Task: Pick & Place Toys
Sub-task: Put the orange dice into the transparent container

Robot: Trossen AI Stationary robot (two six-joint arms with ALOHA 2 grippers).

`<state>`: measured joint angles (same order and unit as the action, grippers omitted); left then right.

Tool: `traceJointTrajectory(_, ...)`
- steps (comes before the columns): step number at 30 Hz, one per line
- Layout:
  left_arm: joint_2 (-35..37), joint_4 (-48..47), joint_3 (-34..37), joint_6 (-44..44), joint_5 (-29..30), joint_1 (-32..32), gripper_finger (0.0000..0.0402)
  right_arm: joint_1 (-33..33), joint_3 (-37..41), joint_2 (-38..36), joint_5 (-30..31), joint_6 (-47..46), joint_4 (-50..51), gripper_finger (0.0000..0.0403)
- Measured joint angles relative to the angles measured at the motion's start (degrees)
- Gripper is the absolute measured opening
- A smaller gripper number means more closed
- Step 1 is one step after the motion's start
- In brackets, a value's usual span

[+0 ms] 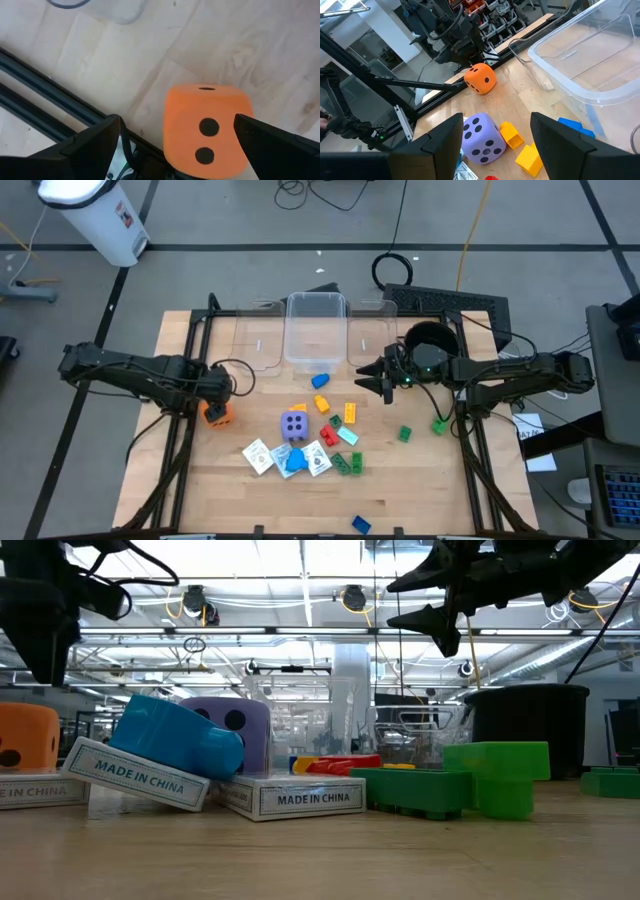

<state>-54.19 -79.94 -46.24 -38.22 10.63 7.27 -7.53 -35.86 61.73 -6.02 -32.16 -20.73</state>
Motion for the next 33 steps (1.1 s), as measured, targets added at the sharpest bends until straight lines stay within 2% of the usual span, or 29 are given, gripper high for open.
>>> traceJointTrajectory(6,-0.2,0.2,0.0,-4.5,3.1,0.0,0.0393,0.0,0.0,0.0,0.2,0.8,0.0,0.0226)
traceJointTrajectory(12,-0.2,0.7,-0.2,-5.1,3.4,0.0,0.0393,0.0,0.0,0.0,0.4,1.4,-0.8,0.0226)
traceJointTrajectory(14,-0.2,4.2,-0.9,-5.4,3.1,0.0,0.0393,0.0,0.0,0.0,0.5,1.4,-0.8,0.0226)
traceJointTrajectory(19,-0.3,22.2,-0.9,-0.9,-2.0,-0.3,0.0393,0.0,0.0,0.0,1.3,-0.3,-1.3,0.0226)
traceJointTrajectory(23,-1.0,30.9,-0.9,-0.2,-3.0,-0.3,0.0393,-0.1,0.0,0.0,1.8,-2.3,-1.6,0.0226)
traceJointTrajectory(28,-3.4,29.0,-0.6,1.8,-4.7,0.6,0.0393,-0.1,0.0,0.0,1.6,-4.8,-2.2,0.0226)
traceJointTrajectory(33,-8.8,30.2,0.8,1.5,-5.4,3.0,0.0392,-0.1,0.0,0.0,1.6,-6.5,-2.2,0.0226)
